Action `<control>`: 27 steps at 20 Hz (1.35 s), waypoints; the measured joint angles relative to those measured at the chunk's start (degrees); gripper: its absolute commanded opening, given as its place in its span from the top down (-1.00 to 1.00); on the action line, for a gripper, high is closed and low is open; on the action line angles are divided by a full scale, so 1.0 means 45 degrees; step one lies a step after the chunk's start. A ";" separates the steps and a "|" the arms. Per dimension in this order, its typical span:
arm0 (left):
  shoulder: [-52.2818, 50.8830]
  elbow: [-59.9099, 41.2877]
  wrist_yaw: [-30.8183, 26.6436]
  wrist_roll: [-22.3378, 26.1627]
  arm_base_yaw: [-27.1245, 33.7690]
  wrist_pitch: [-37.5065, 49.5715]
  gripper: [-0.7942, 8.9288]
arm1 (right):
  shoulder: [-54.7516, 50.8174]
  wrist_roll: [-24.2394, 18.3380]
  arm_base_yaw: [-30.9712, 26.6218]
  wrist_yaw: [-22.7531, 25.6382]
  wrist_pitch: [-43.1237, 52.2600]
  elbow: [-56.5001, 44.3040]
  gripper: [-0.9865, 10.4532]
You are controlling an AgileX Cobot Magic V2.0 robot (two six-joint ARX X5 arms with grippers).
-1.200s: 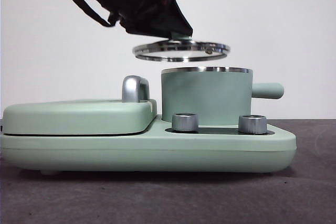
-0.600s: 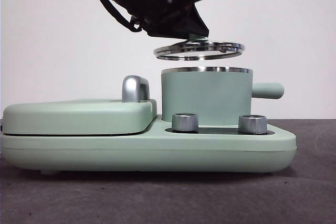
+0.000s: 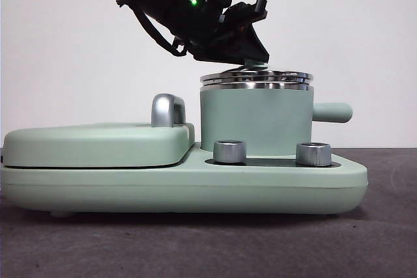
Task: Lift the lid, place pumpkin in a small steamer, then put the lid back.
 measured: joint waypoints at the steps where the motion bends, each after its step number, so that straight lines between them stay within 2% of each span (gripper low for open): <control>1: 0.0015 0.0000 0.0000 0.0019 0.0000 0.0005 0.81 | 0.0000 0.0000 0.0000 0.0000 0.0005 0.0000 0.17; 13: 0.0359 0.0005 0.0097 0.0068 0.0005 0.0369 0.81 | 0.0000 0.0000 0.0000 0.0000 0.0005 0.0000 0.17; 18: 0.0359 0.0219 0.0117 0.0471 0.0010 -0.0204 0.80 | 0.0000 0.0000 0.0000 0.0000 0.0005 0.0000 0.17; 20: 0.0359 0.0223 0.0126 0.0505 0.0015 -0.0223 0.74 | 0.0000 0.0000 0.0000 0.0000 0.0005 0.0000 0.17; 23: 0.0359 0.0228 0.0136 0.0529 0.0019 -0.0228 0.43 | 0.0000 0.0000 0.0000 0.0000 0.0005 0.0000 0.17; 27: 0.0350 0.0233 0.0165 0.0685 0.0015 -0.0520 0.39 | 0.0000 0.0000 0.0000 -0.0005 0.0005 0.0000 0.17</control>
